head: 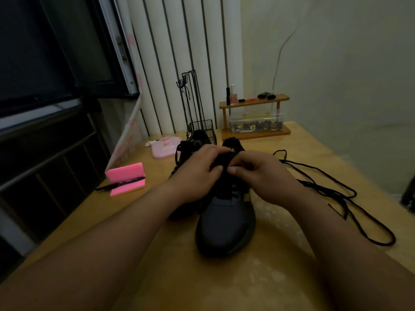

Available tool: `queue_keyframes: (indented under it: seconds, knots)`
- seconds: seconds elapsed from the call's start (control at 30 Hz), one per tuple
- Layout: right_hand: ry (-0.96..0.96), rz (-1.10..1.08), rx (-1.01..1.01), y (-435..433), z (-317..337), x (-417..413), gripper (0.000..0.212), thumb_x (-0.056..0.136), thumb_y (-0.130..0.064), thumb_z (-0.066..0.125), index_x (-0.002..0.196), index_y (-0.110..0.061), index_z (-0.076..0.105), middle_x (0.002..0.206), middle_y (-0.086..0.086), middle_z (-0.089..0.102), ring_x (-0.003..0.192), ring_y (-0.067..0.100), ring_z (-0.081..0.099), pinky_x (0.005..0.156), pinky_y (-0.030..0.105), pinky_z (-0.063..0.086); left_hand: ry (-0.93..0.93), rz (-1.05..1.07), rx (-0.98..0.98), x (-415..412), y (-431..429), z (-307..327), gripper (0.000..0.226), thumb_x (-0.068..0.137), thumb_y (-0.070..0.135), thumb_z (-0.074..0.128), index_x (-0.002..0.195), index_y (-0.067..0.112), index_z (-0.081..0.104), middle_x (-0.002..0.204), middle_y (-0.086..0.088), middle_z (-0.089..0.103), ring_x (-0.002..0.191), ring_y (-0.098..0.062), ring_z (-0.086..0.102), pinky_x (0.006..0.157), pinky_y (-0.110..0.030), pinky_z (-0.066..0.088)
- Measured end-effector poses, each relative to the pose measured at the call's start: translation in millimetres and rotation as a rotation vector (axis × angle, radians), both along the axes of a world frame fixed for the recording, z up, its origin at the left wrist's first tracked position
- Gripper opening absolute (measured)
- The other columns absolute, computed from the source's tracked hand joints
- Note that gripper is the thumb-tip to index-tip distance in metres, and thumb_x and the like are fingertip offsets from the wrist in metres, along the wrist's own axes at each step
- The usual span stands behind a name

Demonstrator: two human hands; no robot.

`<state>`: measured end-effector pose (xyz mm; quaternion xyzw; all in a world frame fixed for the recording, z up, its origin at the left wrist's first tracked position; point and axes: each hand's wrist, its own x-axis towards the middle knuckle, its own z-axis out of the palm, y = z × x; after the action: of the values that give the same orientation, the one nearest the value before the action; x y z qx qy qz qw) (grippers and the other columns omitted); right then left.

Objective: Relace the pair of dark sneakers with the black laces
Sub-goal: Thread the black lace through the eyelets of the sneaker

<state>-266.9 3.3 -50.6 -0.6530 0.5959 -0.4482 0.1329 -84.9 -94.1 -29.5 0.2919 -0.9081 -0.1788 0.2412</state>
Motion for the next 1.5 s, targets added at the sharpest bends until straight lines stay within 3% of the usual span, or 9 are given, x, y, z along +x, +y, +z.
queue_keyframes:
  seconds: [0.33,0.53,0.7,0.93,1.1,1.2,1.27,1.4,1.5]
  knots:
    - [-0.263,0.037,0.109,9,14,-11,0.009,0.098,-0.022,0.07,0.097,-0.013,0.073,0.087,0.007,0.076,0.079,0.019,0.075,0.071,0.039,0.065,0.072,0.04,0.032,9,-1,-7,0.029,0.106,0.028,0.058,0.134,0.035,0.054,0.131,0.015,0.049,0.122,-0.005,0.052,0.102,-0.029,0.048]
    - [0.044,0.018,0.334,12,30,-4,0.028,0.103,-0.041,0.058,0.101,-0.014,0.065,0.096,0.006,0.071,0.082,0.017,0.072,0.068,0.033,0.063,0.193,0.068,0.036,-2,13,-14,0.03,0.105,0.022,0.059,0.135,0.028,0.058,0.13,0.015,0.048,0.116,0.001,0.049,0.093,-0.013,0.044]
    - [0.348,-0.012,0.447,8,52,2,0.029,0.098,-0.043,0.068,0.093,-0.015,0.066,0.092,0.005,0.069,0.08,0.02,0.07,0.076,0.044,0.064,0.398,0.136,0.123,-8,22,-33,0.046,0.104,0.023,0.062,0.147,0.03,0.049,0.142,0.013,0.046,0.125,-0.003,0.05,0.106,-0.033,0.051]
    - [-0.525,0.108,0.384,17,41,5,0.021,0.104,-0.029,0.061,0.098,-0.009,0.062,0.078,0.002,0.064,0.058,0.012,0.046,0.054,0.027,0.033,0.516,0.111,0.469,-1,33,-67,0.073,0.099,0.046,0.067,0.16,0.046,0.028,0.162,0.012,0.036,0.147,-0.012,0.039,0.12,-0.047,0.04]
    - [0.202,-0.14,0.497,17,55,14,0.034,0.098,-0.048,0.067,0.096,-0.014,0.07,0.084,0.006,0.072,0.064,0.015,0.058,0.056,0.028,0.047,0.511,0.143,0.502,-6,36,-61,0.076,0.1,0.045,0.066,0.163,0.04,0.023,0.162,0.009,0.033,0.148,-0.014,0.037,0.117,-0.037,0.039]
    - [0.408,-0.138,0.489,14,60,23,0.023,0.097,-0.04,0.069,0.093,-0.017,0.07,0.086,0.004,0.07,0.074,0.016,0.062,0.062,0.028,0.048,0.506,0.16,0.517,-8,41,-59,0.075,0.103,0.041,0.063,0.165,0.037,0.02,0.164,0.008,0.028,0.149,-0.014,0.033,0.107,-0.027,0.033]
    - [0.231,-0.046,0.438,16,58,21,0.018,0.1,-0.034,0.067,0.097,-0.016,0.07,0.093,0.004,0.07,0.085,0.019,0.064,0.071,0.031,0.049,0.523,0.167,0.544,-8,41,-61,0.074,0.104,0.038,0.062,0.164,0.038,0.021,0.163,0.008,0.03,0.148,-0.014,0.033,0.109,-0.028,0.032]
    - [-0.521,0.09,0.286,27,51,4,0.017,0.102,-0.029,0.062,0.099,-0.012,0.065,0.091,0.002,0.071,0.094,0.022,0.065,0.088,0.039,0.047,0.601,0.144,0.683,-4,40,-67,0.075,0.1,0.045,0.066,0.161,0.046,0.023,0.162,0.01,0.038,0.148,-0.014,0.038,0.121,-0.045,0.036]
    - [-0.32,-0.032,0.417,28,49,2,0.03,0.102,-0.041,0.06,0.099,-0.012,0.068,0.088,0.002,0.069,0.085,0.021,0.064,0.082,0.036,0.05,0.648,0.118,0.741,-4,41,-69,0.076,0.098,0.047,0.069,0.16,0.046,0.025,0.16,0.012,0.042,0.146,-0.013,0.041,0.12,-0.047,0.039]
